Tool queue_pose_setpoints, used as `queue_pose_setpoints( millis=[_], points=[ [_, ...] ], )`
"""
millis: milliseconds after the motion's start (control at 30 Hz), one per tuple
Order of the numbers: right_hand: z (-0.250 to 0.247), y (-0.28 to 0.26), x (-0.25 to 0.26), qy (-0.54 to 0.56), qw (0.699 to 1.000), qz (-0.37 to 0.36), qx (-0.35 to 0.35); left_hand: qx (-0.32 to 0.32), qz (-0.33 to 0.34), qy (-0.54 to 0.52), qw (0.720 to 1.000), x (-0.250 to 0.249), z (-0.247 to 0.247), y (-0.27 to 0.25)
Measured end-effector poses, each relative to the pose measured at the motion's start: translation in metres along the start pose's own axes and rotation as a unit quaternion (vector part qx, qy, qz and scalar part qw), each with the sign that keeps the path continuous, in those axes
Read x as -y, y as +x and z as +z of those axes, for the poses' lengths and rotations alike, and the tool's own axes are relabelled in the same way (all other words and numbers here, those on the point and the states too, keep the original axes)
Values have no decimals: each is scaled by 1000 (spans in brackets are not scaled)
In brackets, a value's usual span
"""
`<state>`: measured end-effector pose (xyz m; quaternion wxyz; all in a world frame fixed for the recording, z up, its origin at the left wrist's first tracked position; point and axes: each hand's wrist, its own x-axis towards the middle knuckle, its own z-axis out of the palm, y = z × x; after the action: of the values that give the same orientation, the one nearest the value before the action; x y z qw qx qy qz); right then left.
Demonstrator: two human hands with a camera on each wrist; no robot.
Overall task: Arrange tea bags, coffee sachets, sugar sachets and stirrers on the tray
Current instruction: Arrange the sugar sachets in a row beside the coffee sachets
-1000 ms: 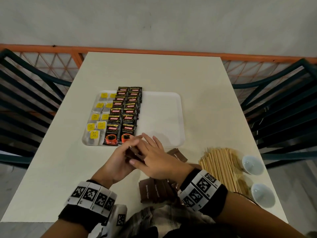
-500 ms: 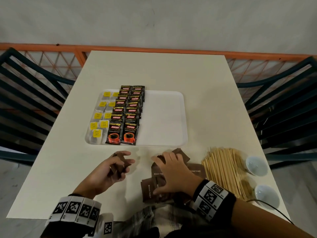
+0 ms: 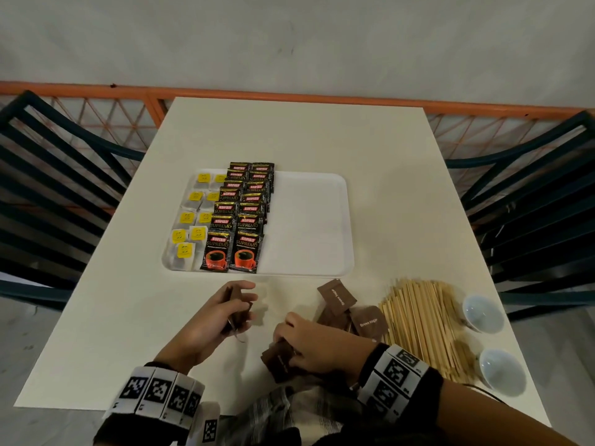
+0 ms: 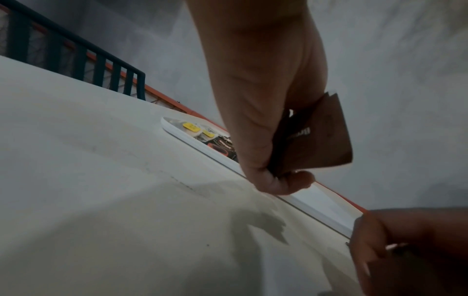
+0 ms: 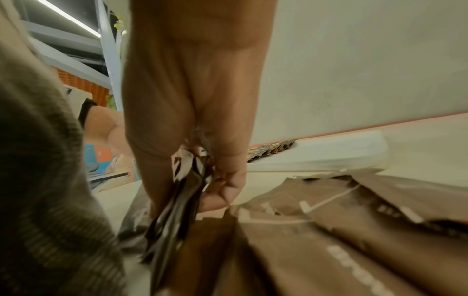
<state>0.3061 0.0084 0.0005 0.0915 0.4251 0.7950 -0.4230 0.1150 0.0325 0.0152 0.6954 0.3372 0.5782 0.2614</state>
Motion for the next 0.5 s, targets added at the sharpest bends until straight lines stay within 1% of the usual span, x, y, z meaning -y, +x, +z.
queue_pose_setpoints(
  millis=[67, 133, 200, 267, 300, 367, 433, 500],
  points=[
    [-7, -1, -3, 37, 999, -12, -31, 9, 9, 4, 1000, 0, 3, -1],
    [-17, -1, -4, 101, 991, -9, -92, 14, 20, -12, 1000, 0, 7, 0],
    [-28, 1, -5, 194, 967, 2, -164, 20, 30, -27, 999, -1, 10, 1],
    [-37, 3, -2, 280, 931, 1, -233, 32, 40, -40, 998, -5, 15, 0],
    [-40, 4, 0, 313, 915, -1, -254, 40, 46, -49, 997, -8, 18, 0],
    [-42, 9, 4, 367, 891, -4, -269, 59, 56, -69, 994, -12, 22, 0],
    [-39, 15, 8, 385, 875, -7, -295, 74, 61, -84, 992, -19, 25, 0],
    [-37, 19, 13, 374, 870, -6, -321, 88, 59, -82, 991, -23, 27, 2]
  ],
)
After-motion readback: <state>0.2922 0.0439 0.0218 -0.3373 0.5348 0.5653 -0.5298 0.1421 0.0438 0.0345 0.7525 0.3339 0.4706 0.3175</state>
